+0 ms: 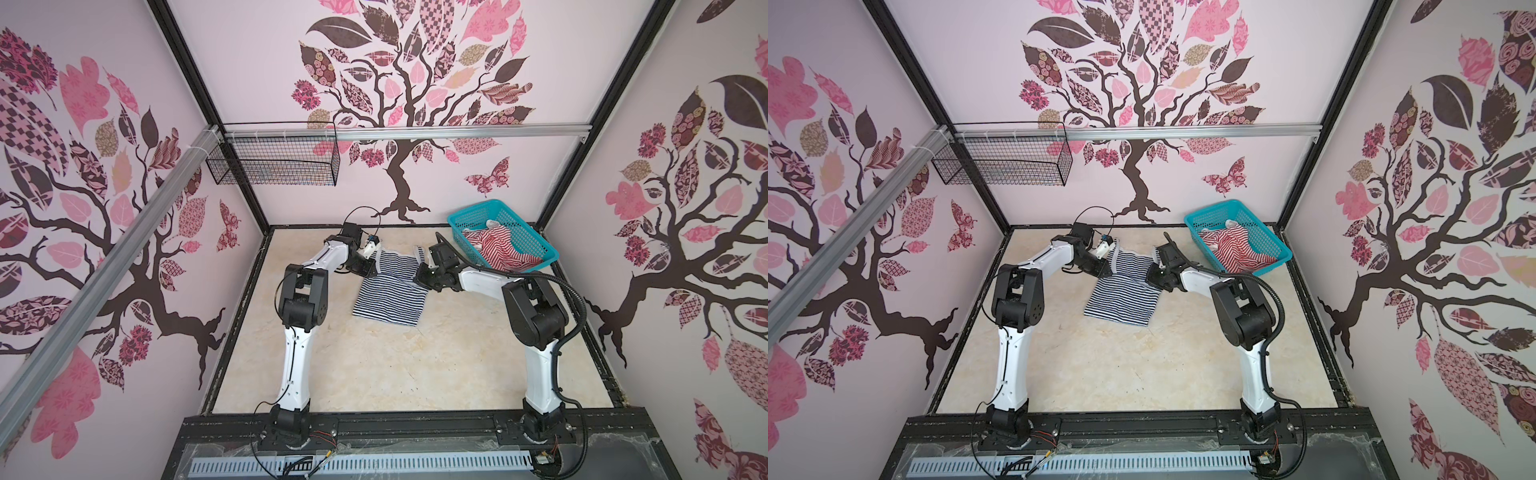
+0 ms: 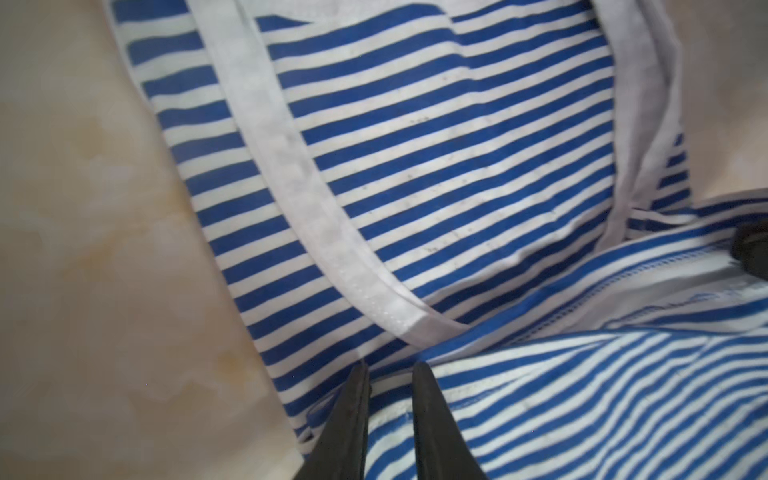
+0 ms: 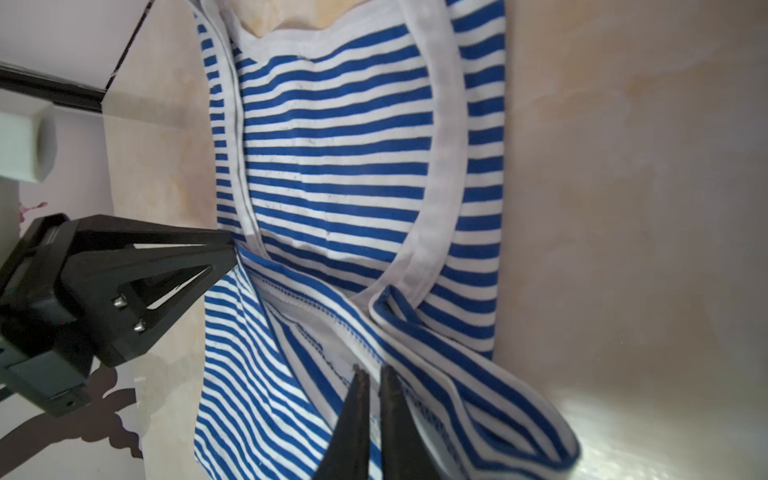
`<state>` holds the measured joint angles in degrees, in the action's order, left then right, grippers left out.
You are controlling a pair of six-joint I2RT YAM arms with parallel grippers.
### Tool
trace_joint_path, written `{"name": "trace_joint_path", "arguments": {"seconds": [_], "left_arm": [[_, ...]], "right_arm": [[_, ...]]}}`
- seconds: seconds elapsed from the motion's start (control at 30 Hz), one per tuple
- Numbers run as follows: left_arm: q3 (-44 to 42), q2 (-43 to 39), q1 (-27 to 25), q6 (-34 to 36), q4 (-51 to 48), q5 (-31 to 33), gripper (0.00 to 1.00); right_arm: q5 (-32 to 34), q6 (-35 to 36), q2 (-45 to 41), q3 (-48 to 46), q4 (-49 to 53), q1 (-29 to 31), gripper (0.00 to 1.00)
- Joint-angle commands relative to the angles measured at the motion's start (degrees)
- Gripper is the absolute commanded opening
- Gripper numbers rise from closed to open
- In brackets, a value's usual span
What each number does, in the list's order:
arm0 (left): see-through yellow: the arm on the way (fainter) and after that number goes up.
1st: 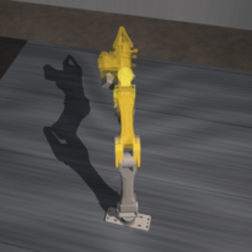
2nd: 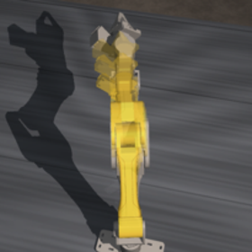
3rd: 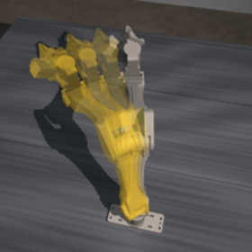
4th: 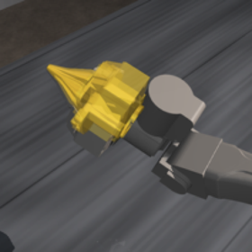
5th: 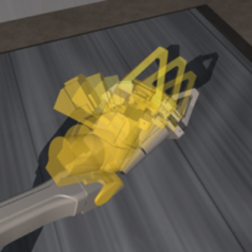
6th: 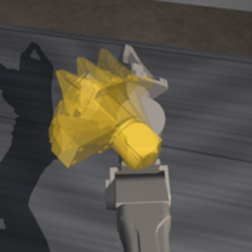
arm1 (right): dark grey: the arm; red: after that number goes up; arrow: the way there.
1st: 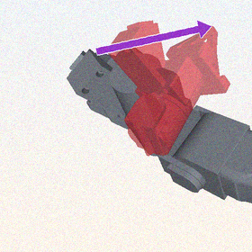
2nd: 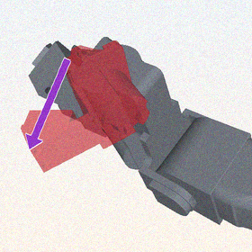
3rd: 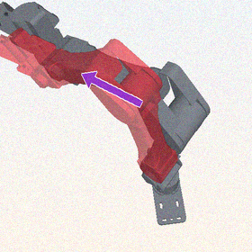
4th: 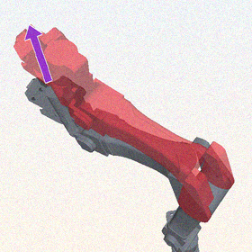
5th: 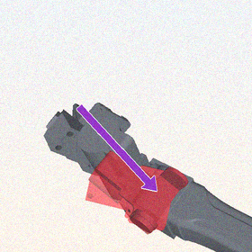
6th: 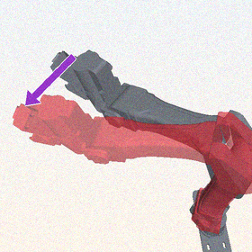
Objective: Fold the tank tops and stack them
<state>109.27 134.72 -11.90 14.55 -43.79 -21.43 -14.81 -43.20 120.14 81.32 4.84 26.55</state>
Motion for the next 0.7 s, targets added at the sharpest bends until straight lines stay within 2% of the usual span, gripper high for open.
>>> {"name": "trace_joint_path", "arguments": {"seconds": [0.0,0.17,0.3,0.4,0.53,0.67], "left_arm": [[4.16,1.11,-0.03,-2.27,-1.76,6.4,0.25],[8.21,4.39,-0.97,0.37,-7.64,7.36,0.27],[7.53,2.83,-1.14,0.76,-8.81,7.46,0.27],[2.54,-2.7,-0.97,0.62,-6.3,7.37,0.27],[-10.73,-14.99,-0.33,0.1,0.9,7.67,0.31],[-18.58,-23.24,-0.31,5.91,-2.08,8.51,0.35]], "right_arm": [[1.69,0.73,3.58,4.43,4.2,-0.17,0.19],[2.29,1.58,6.41,9.74,7.74,-0.3,0.39],[0.78,3.84,5.49,13.2,9.02,-0.48,0.44],[0.47,4.92,-0.63,10.46,5.7,-0.34,0.48],[1.03,5.06,-9.15,5.17,5.91,-0.03,0.56],[2.22,4.86,-16.34,-3.22,8.55,2.28,0.61]]}}
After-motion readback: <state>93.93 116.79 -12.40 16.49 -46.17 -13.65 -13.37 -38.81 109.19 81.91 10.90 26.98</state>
